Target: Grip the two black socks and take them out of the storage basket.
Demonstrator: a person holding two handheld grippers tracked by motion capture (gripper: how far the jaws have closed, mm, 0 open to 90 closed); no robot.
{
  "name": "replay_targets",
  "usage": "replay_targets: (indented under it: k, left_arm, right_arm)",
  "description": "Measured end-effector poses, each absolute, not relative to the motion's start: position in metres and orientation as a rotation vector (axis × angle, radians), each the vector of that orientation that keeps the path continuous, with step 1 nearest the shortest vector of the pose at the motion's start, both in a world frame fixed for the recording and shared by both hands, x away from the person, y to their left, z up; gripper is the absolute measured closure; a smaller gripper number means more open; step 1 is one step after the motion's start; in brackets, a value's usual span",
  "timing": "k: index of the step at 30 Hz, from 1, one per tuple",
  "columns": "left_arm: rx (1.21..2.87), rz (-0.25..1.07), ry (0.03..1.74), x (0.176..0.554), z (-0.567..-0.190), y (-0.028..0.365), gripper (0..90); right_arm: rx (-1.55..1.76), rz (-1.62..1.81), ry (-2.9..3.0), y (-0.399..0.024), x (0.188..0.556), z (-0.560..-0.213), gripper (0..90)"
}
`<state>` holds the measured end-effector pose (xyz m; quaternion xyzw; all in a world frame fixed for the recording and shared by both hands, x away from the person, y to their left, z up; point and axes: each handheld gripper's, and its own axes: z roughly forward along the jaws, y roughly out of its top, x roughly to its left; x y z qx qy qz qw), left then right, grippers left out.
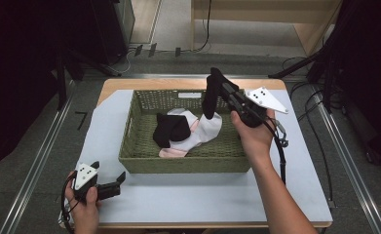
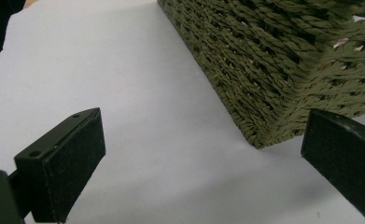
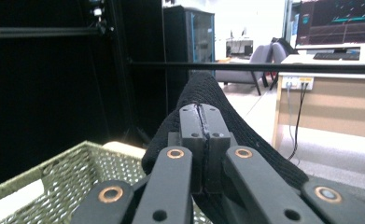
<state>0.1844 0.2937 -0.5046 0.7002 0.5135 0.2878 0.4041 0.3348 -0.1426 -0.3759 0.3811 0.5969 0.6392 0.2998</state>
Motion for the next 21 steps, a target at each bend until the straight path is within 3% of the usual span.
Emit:
replay_targets:
  k: [21]
  left_arm:
    - [1.773,0.727,1.295,0.184,-0.505,0.294,0.5]
  right_arm:
    - [1.033,1.668,1.438,-0.186,0.335,-0.350,90.0]
